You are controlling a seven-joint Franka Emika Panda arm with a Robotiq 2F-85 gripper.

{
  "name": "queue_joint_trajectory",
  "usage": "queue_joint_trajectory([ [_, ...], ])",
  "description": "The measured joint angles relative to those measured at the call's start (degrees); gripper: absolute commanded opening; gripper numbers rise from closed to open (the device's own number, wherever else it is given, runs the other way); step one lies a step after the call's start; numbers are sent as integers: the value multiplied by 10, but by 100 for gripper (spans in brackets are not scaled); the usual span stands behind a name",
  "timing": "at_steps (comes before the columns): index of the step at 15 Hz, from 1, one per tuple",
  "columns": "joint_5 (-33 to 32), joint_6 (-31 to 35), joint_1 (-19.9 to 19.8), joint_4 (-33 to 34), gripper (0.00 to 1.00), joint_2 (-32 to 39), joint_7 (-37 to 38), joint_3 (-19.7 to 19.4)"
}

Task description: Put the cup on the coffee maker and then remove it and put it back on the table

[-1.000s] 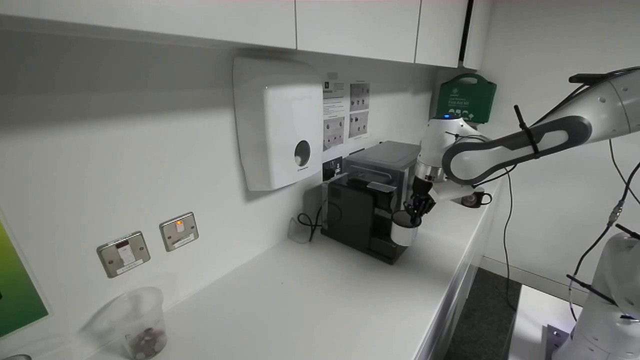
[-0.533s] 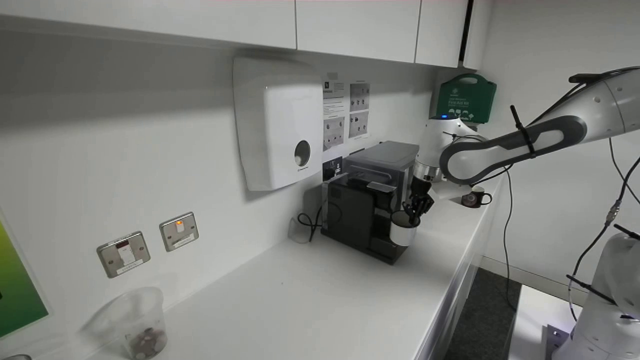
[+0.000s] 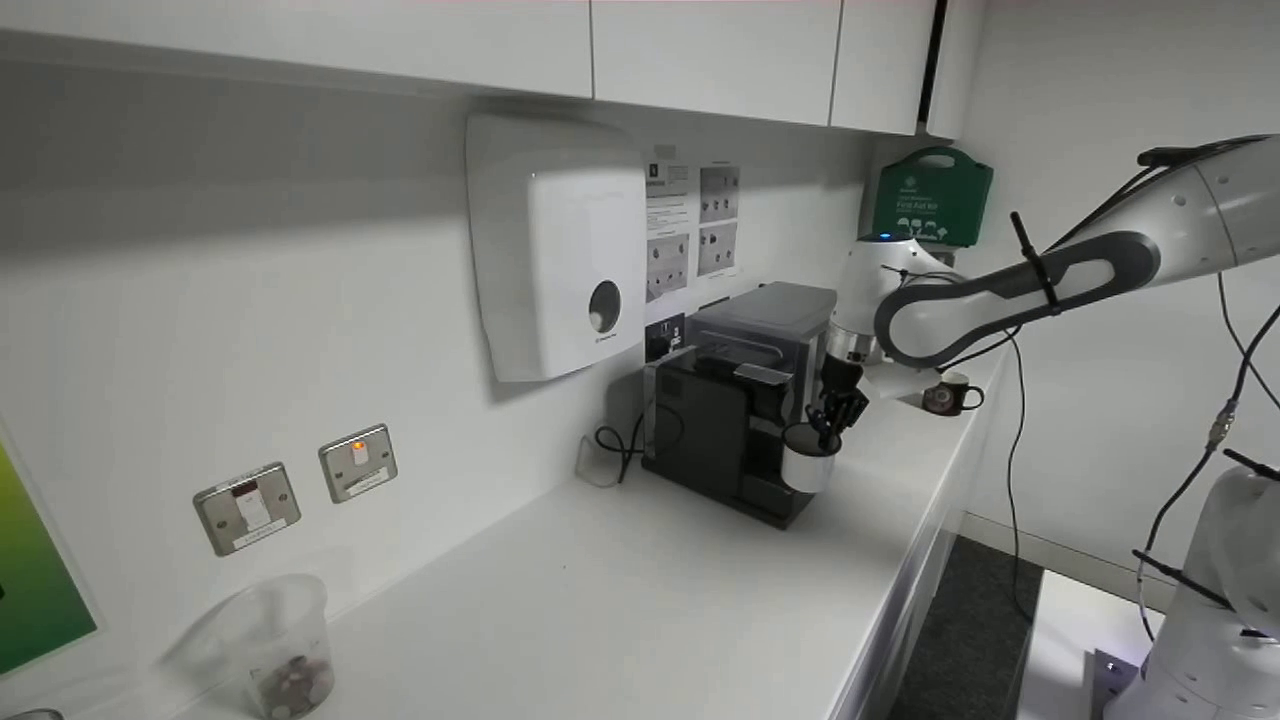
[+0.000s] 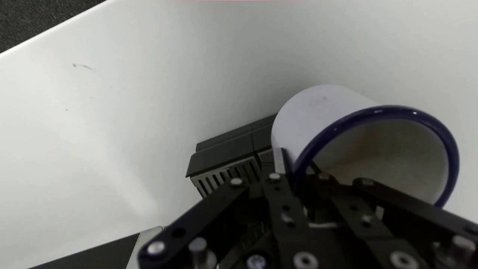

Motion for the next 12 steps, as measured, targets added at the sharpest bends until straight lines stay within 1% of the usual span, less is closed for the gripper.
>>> queue_joint_trajectory([
  [12, 2, 0, 1, 18, 2, 28, -19, -2],
])
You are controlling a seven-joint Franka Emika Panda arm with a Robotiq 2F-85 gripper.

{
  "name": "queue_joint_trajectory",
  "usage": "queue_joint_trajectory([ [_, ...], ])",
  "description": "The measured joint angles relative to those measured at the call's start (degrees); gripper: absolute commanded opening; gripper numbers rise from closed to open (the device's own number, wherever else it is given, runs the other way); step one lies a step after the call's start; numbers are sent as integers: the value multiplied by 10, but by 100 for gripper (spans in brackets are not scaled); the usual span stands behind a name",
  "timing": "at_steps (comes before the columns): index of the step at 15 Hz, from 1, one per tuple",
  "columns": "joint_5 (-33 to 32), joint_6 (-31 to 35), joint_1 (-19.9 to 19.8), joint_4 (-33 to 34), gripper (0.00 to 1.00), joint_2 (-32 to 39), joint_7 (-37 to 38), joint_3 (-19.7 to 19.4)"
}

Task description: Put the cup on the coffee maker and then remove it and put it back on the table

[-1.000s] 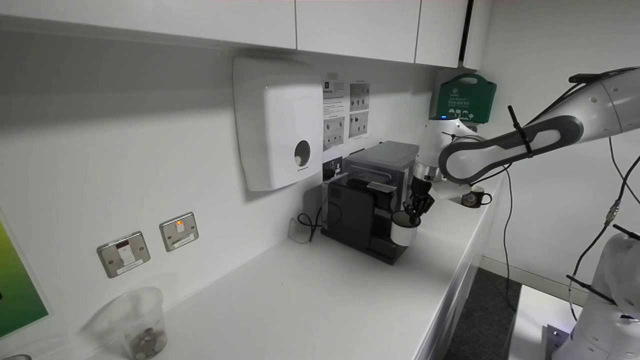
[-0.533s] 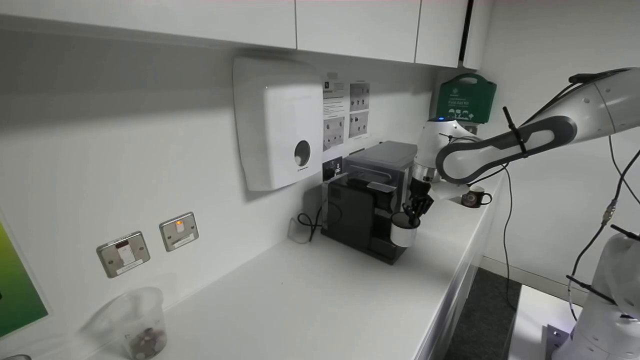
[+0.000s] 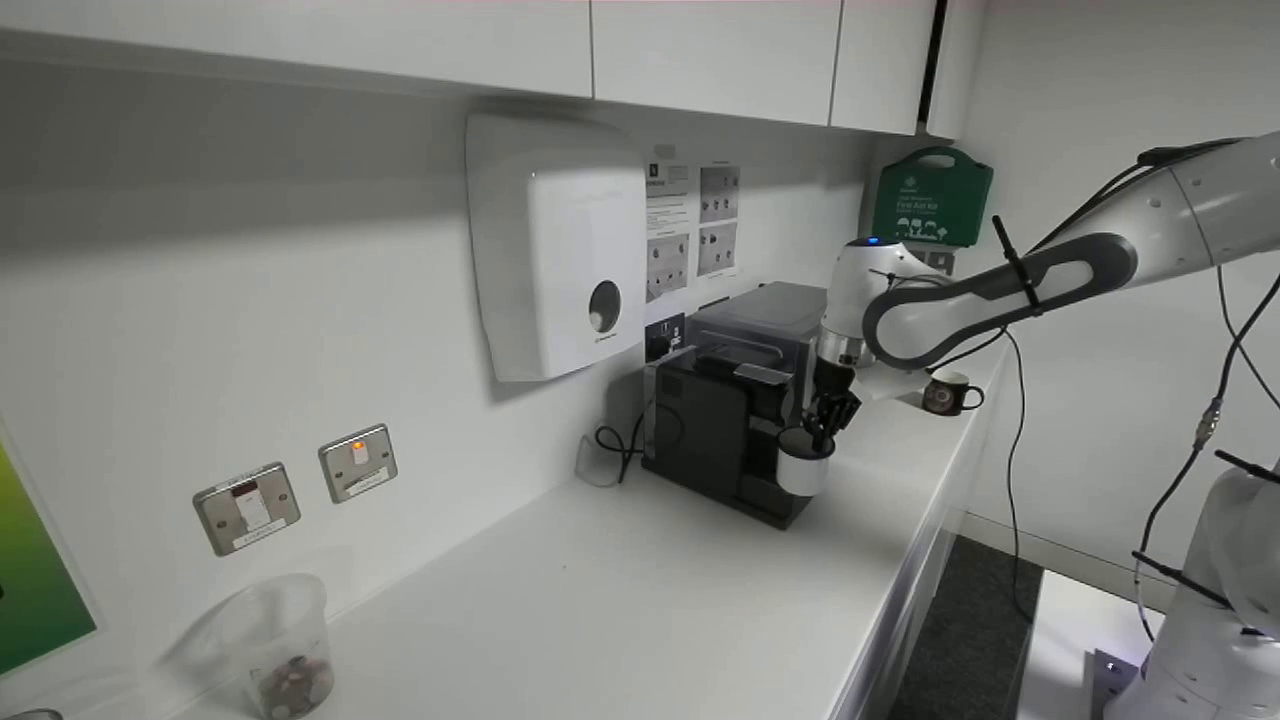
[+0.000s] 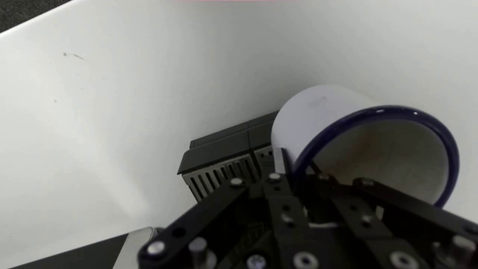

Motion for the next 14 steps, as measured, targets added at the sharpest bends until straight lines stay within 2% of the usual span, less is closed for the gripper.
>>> queue_joint_trajectory([
  [14, 6, 0, 0, 8, 2, 11, 0, -3],
])
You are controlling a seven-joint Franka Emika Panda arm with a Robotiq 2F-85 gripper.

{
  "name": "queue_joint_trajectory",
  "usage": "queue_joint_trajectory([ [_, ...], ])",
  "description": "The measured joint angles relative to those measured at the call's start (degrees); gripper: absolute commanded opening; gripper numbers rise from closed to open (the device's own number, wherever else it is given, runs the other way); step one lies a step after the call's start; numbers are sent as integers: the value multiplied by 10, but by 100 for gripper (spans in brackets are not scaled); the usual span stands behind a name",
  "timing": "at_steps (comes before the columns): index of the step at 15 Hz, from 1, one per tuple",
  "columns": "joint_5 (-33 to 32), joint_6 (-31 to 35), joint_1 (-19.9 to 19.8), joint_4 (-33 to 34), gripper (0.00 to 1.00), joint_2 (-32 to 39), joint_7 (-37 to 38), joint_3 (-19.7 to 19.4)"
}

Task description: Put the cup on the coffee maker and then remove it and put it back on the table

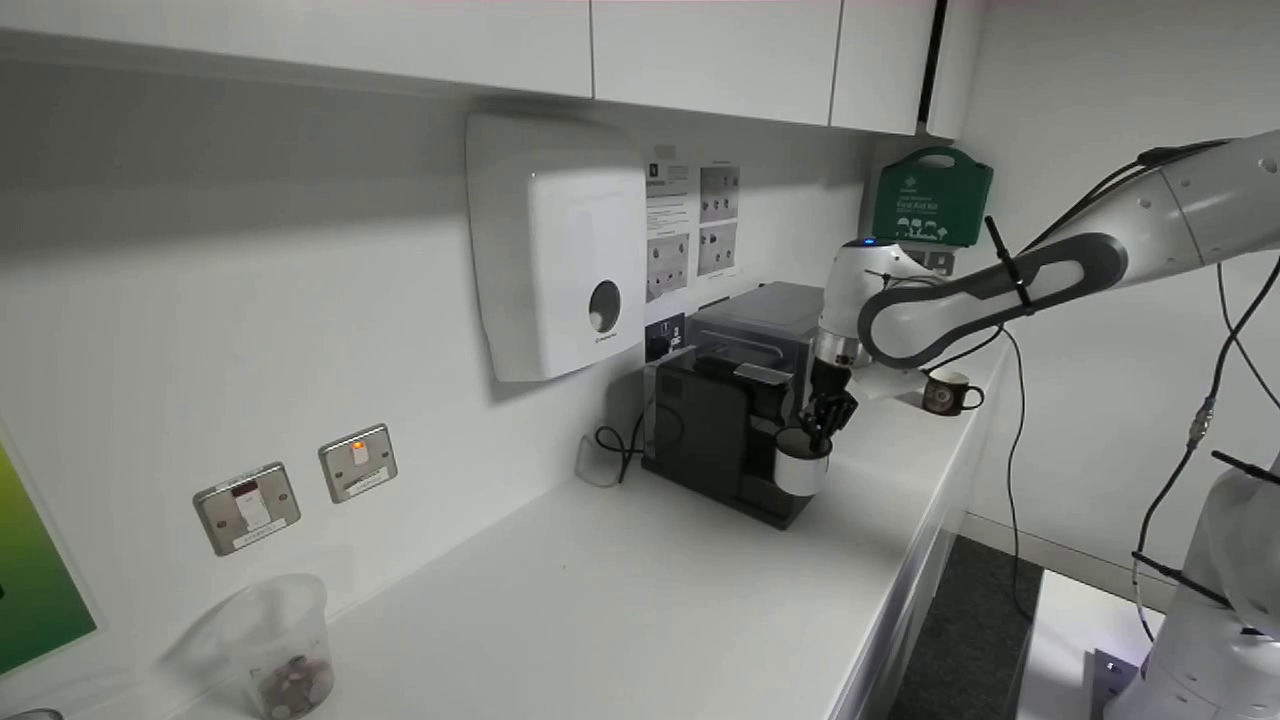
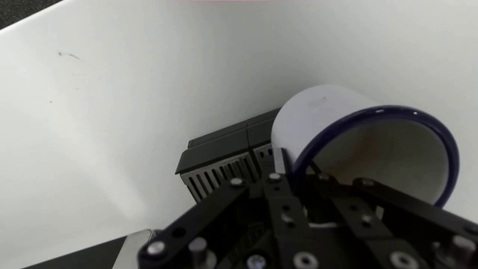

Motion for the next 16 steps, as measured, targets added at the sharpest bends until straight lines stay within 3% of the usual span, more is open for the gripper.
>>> queue_joint_trajectory([
  [16, 49, 0, 0, 8, 2, 9, 0, -9],
])
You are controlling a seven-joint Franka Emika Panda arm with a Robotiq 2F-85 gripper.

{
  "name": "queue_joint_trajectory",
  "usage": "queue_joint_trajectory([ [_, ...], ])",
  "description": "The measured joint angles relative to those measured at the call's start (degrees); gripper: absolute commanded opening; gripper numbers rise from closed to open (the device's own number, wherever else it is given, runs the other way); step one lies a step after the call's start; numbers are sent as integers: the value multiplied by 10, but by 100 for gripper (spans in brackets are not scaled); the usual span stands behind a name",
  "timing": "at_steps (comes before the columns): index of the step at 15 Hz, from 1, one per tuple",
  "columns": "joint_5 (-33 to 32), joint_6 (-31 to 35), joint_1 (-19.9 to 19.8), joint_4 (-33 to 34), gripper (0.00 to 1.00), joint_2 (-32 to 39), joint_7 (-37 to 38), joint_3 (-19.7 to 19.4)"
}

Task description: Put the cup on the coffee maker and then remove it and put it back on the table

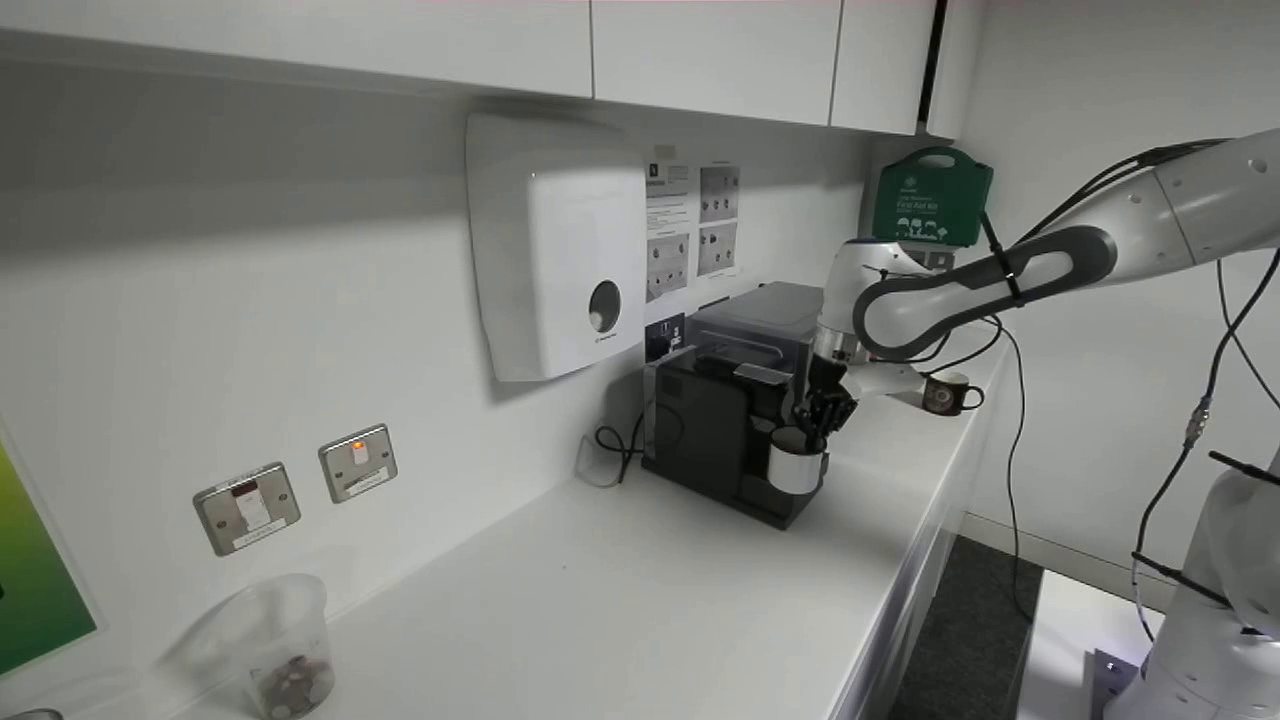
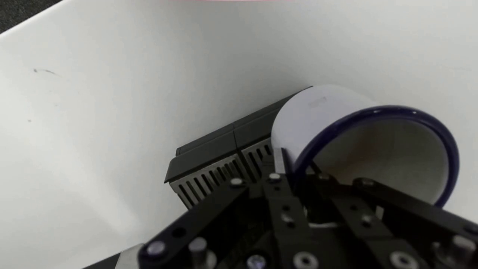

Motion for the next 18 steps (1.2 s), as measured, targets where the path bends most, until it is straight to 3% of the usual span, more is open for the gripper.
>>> queue_joint_trajectory([
  [18, 0, -24, -1, 14, 2, 10, 0, -5],
])
